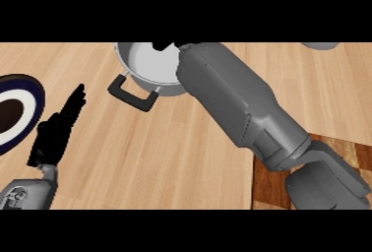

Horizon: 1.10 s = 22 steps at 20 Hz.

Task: Pick the tomato from the cutting board and place it in the pot

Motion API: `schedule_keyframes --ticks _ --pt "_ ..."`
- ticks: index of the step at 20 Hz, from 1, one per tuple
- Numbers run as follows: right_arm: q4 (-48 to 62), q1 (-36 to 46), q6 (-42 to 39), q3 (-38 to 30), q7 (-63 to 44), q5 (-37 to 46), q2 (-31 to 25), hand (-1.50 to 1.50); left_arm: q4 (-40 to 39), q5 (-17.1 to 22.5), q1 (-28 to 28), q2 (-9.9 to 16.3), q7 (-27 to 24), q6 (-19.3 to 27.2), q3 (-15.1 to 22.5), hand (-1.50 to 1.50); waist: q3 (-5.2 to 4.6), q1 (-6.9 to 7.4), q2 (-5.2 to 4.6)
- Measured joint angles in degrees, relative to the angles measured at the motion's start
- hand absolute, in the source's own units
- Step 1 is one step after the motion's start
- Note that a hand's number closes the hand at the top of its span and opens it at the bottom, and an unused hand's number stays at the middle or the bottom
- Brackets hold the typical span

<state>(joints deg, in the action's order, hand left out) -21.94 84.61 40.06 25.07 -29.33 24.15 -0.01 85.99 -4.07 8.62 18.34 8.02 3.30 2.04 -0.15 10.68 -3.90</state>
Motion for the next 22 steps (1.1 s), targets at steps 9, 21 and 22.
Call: schedule_keyframes --ticks 9,21,22 --pt "-6.9 -1.5 12.4 -7.5 12.5 -8.2 -0.1 -1.50 -0.7 0.3 -0.1 0.3 0.0 -0.4 -0.6 0.00 0.15 -0.02 0.32" --pt "-13.4 -9.6 8.0 -12.8 31.8 -27.5 0.0 -1.50 -0.7 0.5 -3.2 0.3 -0.6 0.0 -2.0 0.00 0.13 -3.28 1.91" --pt "-13.6 -10.6 7.6 -12.9 33.6 -29.1 0.0 -1.50 -0.5 0.3 -3.9 0.1 -0.8 0.3 -1.9 0.00 0.14 -3.63 2.05"
